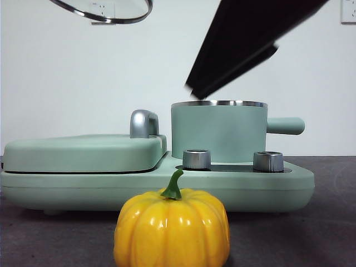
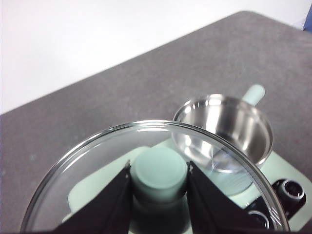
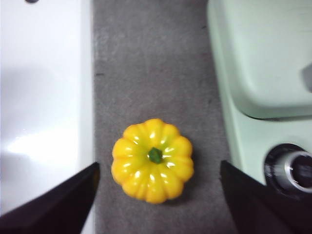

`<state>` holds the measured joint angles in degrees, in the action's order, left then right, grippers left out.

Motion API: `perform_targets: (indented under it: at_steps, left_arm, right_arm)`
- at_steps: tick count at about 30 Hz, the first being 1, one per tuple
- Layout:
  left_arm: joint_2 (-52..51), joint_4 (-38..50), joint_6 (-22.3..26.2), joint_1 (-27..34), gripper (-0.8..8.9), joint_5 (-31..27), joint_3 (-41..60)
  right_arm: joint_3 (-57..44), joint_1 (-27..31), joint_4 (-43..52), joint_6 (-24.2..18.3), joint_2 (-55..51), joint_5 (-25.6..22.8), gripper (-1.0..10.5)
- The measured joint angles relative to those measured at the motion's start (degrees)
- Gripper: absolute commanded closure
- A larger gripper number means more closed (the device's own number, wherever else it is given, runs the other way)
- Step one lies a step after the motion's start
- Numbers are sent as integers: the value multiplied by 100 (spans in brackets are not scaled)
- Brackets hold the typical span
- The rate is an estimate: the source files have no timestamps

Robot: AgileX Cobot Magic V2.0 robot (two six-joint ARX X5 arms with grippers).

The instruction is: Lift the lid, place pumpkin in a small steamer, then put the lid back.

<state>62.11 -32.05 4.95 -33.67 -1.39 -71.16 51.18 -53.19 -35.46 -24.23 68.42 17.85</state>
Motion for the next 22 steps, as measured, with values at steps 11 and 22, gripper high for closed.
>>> perform_targets:
  at_steps: [11, 22]
  left_arm:
    - [0, -55, 22, 96, 803, -2, 0]
    - [0, -55, 83, 269, 803, -11, 0]
  right_arm:
    - [0, -157, 315, -2, 791, -4, 499]
    - [0, -155, 343, -2, 1335, -7, 486]
